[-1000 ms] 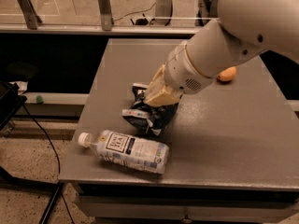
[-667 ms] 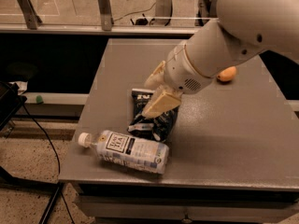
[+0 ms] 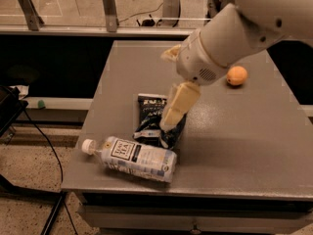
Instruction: Move blue chip bag near blue plastic bottle
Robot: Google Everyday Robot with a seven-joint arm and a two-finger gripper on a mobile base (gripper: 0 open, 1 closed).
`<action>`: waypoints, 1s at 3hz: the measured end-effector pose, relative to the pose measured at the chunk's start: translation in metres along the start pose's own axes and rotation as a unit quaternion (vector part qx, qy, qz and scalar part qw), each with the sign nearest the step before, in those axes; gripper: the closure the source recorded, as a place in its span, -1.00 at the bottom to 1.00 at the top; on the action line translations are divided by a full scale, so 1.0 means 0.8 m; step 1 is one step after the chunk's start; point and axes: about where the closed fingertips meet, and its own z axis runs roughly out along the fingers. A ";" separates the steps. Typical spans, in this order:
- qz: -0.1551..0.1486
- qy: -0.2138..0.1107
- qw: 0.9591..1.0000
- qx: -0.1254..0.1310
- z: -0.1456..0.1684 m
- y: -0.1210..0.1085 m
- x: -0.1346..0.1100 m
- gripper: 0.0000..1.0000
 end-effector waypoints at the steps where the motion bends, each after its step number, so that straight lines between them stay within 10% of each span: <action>1: -0.006 0.002 0.999 0.034 -0.054 -0.051 0.015 -1.00; 3: -0.006 0.002 0.996 0.087 -0.144 -0.079 0.044 -1.00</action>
Offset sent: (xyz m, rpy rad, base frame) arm 0.0433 -0.1650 0.1143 0.0164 -0.1968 -0.1600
